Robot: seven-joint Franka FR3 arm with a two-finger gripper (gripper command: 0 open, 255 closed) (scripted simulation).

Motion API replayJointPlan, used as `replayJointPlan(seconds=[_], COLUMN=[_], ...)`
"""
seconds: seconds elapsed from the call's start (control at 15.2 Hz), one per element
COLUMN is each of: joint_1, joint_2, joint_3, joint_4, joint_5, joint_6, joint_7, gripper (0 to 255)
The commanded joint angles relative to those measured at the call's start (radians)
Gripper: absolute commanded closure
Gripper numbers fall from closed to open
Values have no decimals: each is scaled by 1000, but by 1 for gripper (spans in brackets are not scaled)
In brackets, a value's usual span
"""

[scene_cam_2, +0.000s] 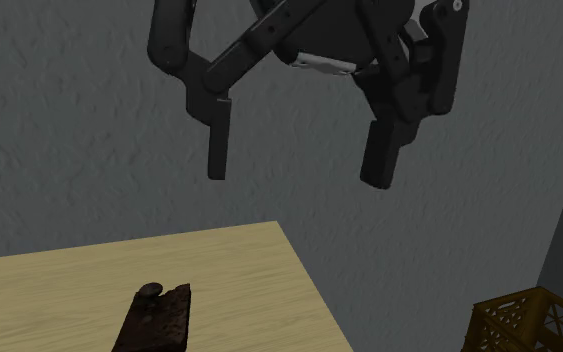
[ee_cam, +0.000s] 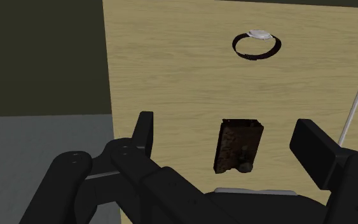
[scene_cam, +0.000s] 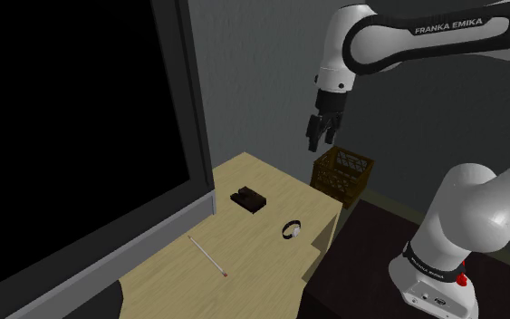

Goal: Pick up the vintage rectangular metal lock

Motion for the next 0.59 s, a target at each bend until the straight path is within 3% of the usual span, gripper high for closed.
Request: replayJointPlan(seconds=[0.0,0.53], joint_1=[10,48], joint_2=[75,370], joint_3=[10,47], joint_4=[18,108], joint_5=[10,45], joint_6=[54,245], joint_7=[-1,-7], gripper=[0,0])
